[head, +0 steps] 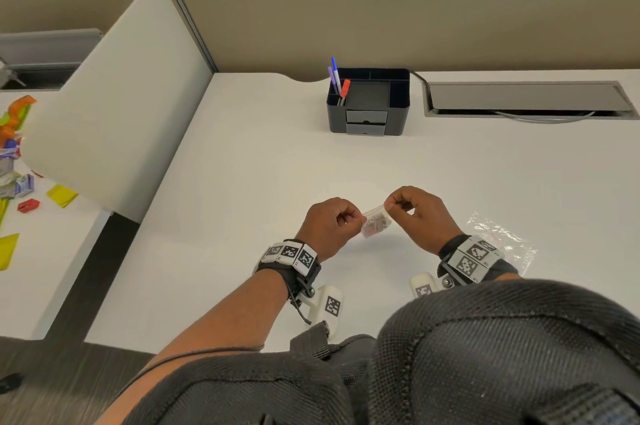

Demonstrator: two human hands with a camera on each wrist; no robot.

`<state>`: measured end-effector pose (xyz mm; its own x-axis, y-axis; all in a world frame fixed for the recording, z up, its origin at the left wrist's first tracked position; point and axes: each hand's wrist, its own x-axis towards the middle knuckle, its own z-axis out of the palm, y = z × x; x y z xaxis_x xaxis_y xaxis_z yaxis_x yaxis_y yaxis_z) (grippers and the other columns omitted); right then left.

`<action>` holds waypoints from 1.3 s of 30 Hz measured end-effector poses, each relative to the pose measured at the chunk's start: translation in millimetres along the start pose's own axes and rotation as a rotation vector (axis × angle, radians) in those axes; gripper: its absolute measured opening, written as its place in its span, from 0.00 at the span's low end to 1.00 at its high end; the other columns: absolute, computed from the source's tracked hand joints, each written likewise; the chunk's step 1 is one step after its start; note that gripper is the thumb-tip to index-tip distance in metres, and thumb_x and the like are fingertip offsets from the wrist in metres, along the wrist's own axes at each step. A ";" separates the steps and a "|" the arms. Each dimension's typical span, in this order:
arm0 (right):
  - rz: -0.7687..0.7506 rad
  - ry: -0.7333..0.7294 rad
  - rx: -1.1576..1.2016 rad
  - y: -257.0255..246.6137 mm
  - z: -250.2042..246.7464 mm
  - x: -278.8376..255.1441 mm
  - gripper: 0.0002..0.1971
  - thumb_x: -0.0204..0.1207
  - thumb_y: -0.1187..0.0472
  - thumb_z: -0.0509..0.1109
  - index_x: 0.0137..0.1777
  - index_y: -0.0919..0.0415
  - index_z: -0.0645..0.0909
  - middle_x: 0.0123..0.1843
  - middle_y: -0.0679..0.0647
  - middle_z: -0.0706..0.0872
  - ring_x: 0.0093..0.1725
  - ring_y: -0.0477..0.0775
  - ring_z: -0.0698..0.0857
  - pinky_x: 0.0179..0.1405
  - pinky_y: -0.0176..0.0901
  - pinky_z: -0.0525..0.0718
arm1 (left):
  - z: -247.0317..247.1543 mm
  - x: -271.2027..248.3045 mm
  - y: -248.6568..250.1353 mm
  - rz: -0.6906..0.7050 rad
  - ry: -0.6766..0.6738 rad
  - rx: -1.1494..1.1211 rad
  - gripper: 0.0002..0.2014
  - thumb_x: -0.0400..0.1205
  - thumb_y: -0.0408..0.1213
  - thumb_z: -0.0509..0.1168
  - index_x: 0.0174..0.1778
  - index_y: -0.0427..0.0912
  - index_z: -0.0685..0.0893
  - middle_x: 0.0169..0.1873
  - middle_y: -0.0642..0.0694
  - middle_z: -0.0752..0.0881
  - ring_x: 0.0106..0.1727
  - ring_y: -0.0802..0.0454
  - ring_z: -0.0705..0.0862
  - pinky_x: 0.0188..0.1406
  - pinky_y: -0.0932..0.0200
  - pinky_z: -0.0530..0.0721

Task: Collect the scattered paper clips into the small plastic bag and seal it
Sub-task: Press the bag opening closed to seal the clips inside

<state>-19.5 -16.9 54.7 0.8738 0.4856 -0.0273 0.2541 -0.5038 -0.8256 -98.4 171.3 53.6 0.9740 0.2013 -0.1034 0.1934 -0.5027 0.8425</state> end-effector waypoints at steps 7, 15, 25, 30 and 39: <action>0.008 -0.003 -0.041 2.4 -1.6 0.5 0.04 0.81 0.61 0.67 0.47 0.57 0.83 0.45 0.48 0.87 0.46 0.49 0.84 0.40 0.30 0.77 | -3.6 2.4 3.4 0.031 -0.058 0.087 0.02 0.76 0.35 0.68 0.41 0.43 0.86 0.37 0.46 0.86 0.33 0.57 0.78 0.39 0.55 0.84; 0.074 0.045 0.003 17.8 -12.7 0.4 0.05 0.82 0.60 0.66 0.47 0.57 0.82 0.43 0.48 0.85 0.43 0.50 0.83 0.44 0.36 0.79 | -12.4 1.6 -18.8 -0.011 0.046 0.089 0.02 0.76 0.34 0.68 0.42 0.45 0.84 0.41 0.55 0.84 0.42 0.62 0.81 0.43 0.68 0.79; -0.058 -0.054 -0.057 -6.2 -2.9 0.0 0.04 0.82 0.59 0.67 0.48 0.57 0.82 0.48 0.49 0.84 0.47 0.50 0.84 0.49 0.38 0.81 | 10.3 6.8 -6.6 -0.063 -0.037 -0.096 0.19 0.79 0.40 0.71 0.67 0.49 0.82 0.61 0.58 0.85 0.60 0.63 0.82 0.55 0.71 0.76; 0.027 0.047 0.053 -4.8 1.3 2.7 0.04 0.81 0.60 0.68 0.47 0.59 0.83 0.48 0.51 0.86 0.48 0.52 0.84 0.46 0.29 0.78 | 8.5 5.1 -12.4 -0.099 -0.002 -0.158 0.06 0.80 0.46 0.71 0.49 0.51 0.90 0.44 0.55 0.92 0.45 0.61 0.88 0.48 0.65 0.82; 0.075 0.024 0.200 -2.4 10.3 -0.4 0.03 0.80 0.61 0.69 0.46 0.57 0.84 0.45 0.48 0.88 0.43 0.44 0.83 0.44 0.35 0.78 | -0.2 -3.4 -8.3 -0.042 0.086 -0.248 0.04 0.82 0.41 0.69 0.47 0.51 0.90 0.36 0.53 0.92 0.42 0.61 0.89 0.43 0.76 0.80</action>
<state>-24.7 -8.6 50.9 0.8973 0.4338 -0.0820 0.1024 -0.3853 -0.9171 -103.3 174.9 47.1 0.9502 0.2934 -0.1051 0.1886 -0.2729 0.9434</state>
